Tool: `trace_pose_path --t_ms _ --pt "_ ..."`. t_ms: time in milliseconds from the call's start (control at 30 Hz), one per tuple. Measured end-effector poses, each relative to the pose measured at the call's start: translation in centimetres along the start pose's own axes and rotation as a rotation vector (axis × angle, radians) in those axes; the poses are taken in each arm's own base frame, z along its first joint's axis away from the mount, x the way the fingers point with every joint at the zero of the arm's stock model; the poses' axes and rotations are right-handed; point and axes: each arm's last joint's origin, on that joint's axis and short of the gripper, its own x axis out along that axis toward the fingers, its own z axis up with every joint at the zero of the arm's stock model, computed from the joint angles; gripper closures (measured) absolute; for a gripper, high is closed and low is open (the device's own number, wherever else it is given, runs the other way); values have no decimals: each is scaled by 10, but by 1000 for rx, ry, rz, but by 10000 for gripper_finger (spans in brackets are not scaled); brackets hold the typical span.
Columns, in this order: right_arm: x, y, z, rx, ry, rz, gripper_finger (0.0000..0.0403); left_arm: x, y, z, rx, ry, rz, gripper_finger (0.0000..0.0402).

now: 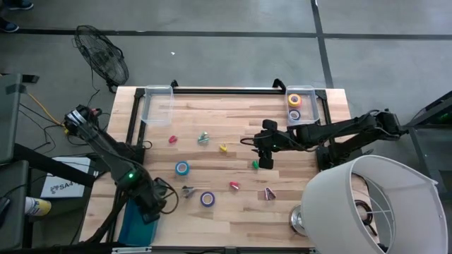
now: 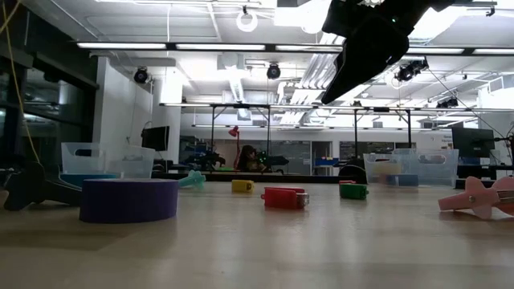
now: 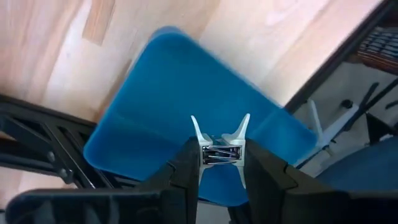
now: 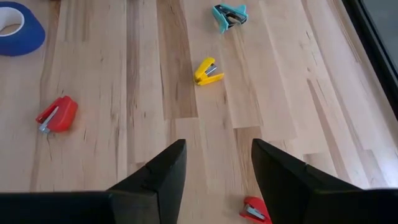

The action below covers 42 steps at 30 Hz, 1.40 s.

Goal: Pick and place Stapler, Stapler remover, tape
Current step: Put the gray staple remover into the blue bin

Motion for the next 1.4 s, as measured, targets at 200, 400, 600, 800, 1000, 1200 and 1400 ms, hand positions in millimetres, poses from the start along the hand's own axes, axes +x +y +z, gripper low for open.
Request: trace_pose_path --t_ms 200,400,600,800,1000,1200,1400 --pt "0 0 0 0 0 0 233 22 10 2 -86 14 21 312" --pt "0 0 0 -1 2 1 233 41 18 7 -104 29 -6 308" --pt "0 0 0 -1 4 4 233 47 21 7 -96 49 -14 253" --pt "0 0 0 -1 4 4 233 47 21 7 -61 53 -17 235" --pt "0 0 -1 -1 5 4 233 43 23 6 -38 52 -30 233" --pt "0 0 -1 1 5 4 233 43 25 5 -40 55 -10 232" --pt "0 0 -1 1 9 4 233 43 24 5 -21 51 -15 231"
